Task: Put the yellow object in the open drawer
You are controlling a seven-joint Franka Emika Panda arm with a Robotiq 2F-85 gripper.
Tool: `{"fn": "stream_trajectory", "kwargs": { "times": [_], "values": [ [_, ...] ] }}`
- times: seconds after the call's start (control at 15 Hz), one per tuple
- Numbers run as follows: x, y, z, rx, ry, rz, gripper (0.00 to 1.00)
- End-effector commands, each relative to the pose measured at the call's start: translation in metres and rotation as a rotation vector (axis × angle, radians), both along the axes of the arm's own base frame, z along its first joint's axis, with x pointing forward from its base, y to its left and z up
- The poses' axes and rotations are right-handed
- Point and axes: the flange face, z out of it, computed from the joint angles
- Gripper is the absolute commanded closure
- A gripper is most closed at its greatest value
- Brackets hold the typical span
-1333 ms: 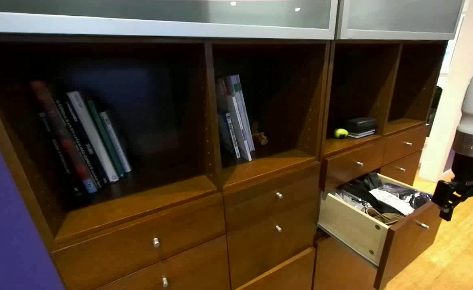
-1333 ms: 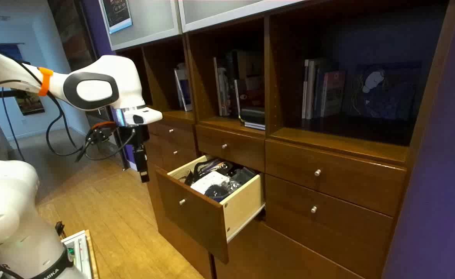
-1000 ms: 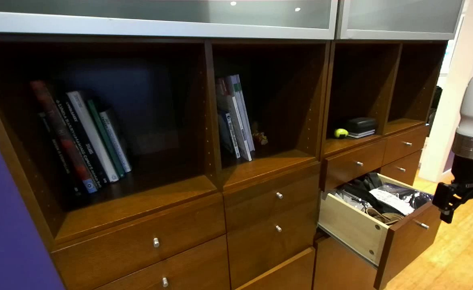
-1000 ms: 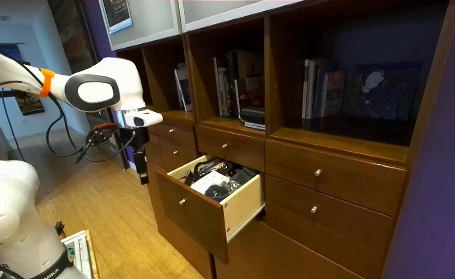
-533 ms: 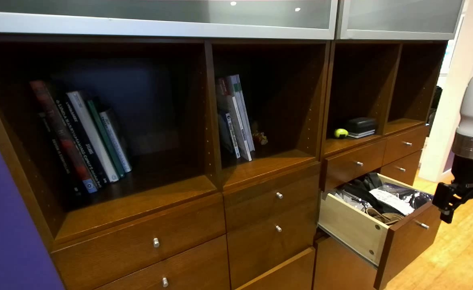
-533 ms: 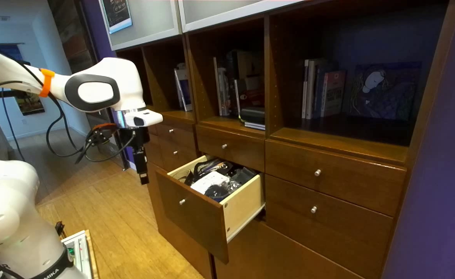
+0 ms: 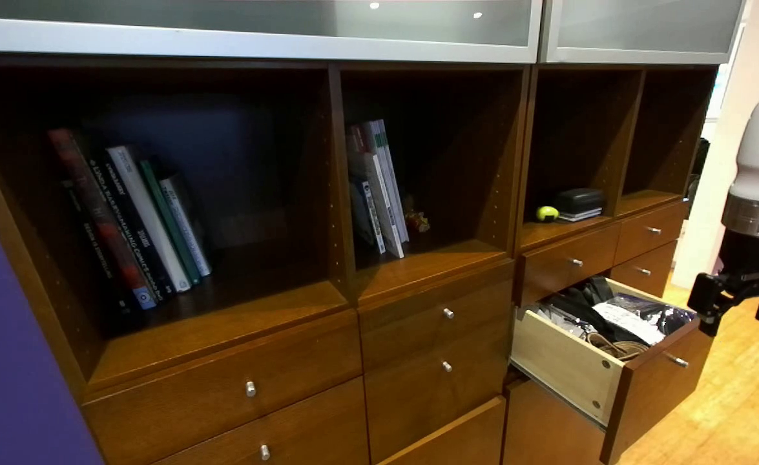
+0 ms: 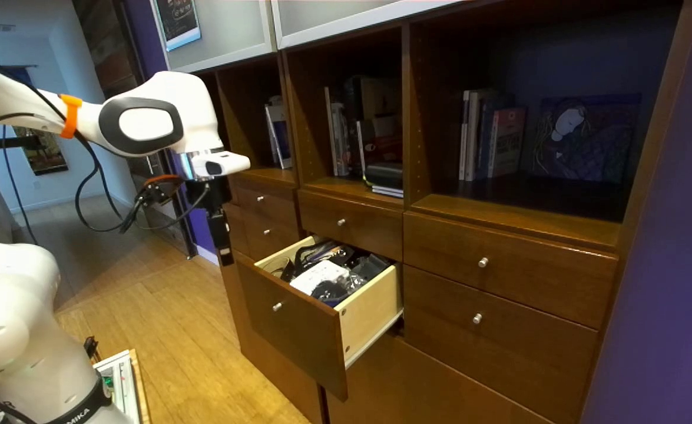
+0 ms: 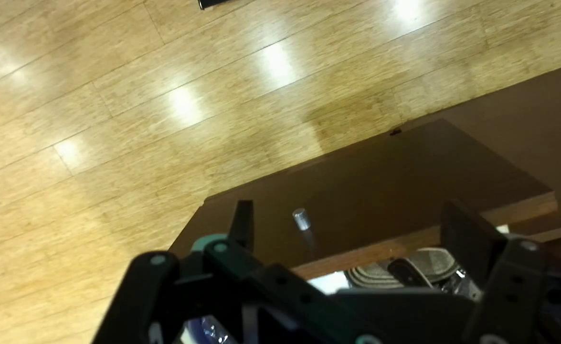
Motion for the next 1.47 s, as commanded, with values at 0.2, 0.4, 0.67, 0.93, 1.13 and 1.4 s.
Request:
{"fn": "stream_trajectory", "kwargs": {
  "times": [0.2,0.4,0.67,0.93,1.13,1.4],
  "values": [
    [0.036,-0.017,0.095,-0.117,-0.198,0.094,0.0],
    [0.06,-0.01,0.126,-0.14,-0.328,0.204,0.0],
    [0.105,0.001,0.143,-0.132,-0.497,0.345,0.0],
    [0.152,0.006,0.141,-0.104,-0.594,0.392,0.0],
    [0.136,0.005,0.132,-0.118,-0.557,0.366,0.0],
    [0.132,0.006,0.137,-0.121,-0.567,0.366,0.0]
  ]
}}
